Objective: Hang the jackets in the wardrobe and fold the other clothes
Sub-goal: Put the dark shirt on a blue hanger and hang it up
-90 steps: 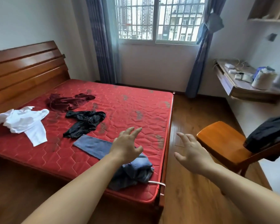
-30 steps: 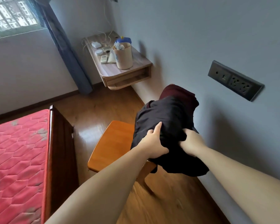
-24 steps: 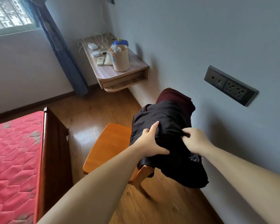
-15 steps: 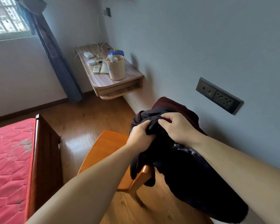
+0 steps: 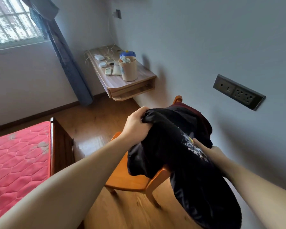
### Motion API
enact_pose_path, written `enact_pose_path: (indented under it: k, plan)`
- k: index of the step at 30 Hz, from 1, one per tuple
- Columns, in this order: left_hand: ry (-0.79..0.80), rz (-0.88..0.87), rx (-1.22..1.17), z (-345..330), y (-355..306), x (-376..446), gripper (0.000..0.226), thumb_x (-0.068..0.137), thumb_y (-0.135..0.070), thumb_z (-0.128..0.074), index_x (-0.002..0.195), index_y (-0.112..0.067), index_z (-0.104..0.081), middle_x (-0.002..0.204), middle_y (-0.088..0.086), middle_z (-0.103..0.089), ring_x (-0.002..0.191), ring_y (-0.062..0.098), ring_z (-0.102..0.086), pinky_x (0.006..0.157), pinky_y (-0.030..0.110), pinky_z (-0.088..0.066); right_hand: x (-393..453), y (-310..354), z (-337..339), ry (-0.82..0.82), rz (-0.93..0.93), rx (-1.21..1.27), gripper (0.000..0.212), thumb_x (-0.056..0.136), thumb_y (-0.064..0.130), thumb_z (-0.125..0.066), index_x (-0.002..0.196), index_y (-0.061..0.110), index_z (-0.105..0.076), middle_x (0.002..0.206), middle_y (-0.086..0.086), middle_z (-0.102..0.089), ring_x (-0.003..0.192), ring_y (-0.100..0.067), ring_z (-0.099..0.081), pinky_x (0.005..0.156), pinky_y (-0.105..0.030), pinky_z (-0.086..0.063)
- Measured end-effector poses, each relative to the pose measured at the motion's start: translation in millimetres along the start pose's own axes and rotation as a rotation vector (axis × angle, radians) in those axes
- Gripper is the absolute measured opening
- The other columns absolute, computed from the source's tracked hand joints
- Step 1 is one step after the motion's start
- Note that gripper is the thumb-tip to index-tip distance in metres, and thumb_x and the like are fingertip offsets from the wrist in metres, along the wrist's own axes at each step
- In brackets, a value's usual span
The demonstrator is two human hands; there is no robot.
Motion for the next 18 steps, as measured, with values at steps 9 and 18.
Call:
enact_pose_path:
  k: [9,18]
  plan:
    - [0.362,0.114,0.421,22.5,18.8,-20.8,0.012,0.081,-0.014,-0.057,0.086,-0.024,-0.058,0.087,-0.003,-0.066,0.085,0.022,-0.061,0.070,0.036,-0.048,-68.0,145.9,61.0,-0.432,0.761,-0.385,0.025,0.085,0.016,-0.065,0.064,0.003,-0.059,0.060,-0.011,-0.057,0.064,-0.029,-0.052,0.052,-0.026,-0.033]
    - [0.262,-0.181,0.230,86.7,-91.9,-1.7,0.061,0.070,-0.032,-0.083,0.124,-0.026,-0.056,0.113,-0.013,-0.062,0.103,0.001,-0.055,0.084,0.010,-0.041,-217.6,241.8,20.9,-0.170,1.526,-0.649,0.035,0.075,0.001,-0.071,0.075,0.035,-0.062,0.061,0.009,-0.063,0.055,-0.014,-0.058,0.053,-0.028,-0.043]
Point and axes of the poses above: each hand's wrist, its own x-axis towards the middle knuckle, its own z-axis out of the back of the hand, y = z × x, the point moved 1 cm from there along x, towards the middle knuckle
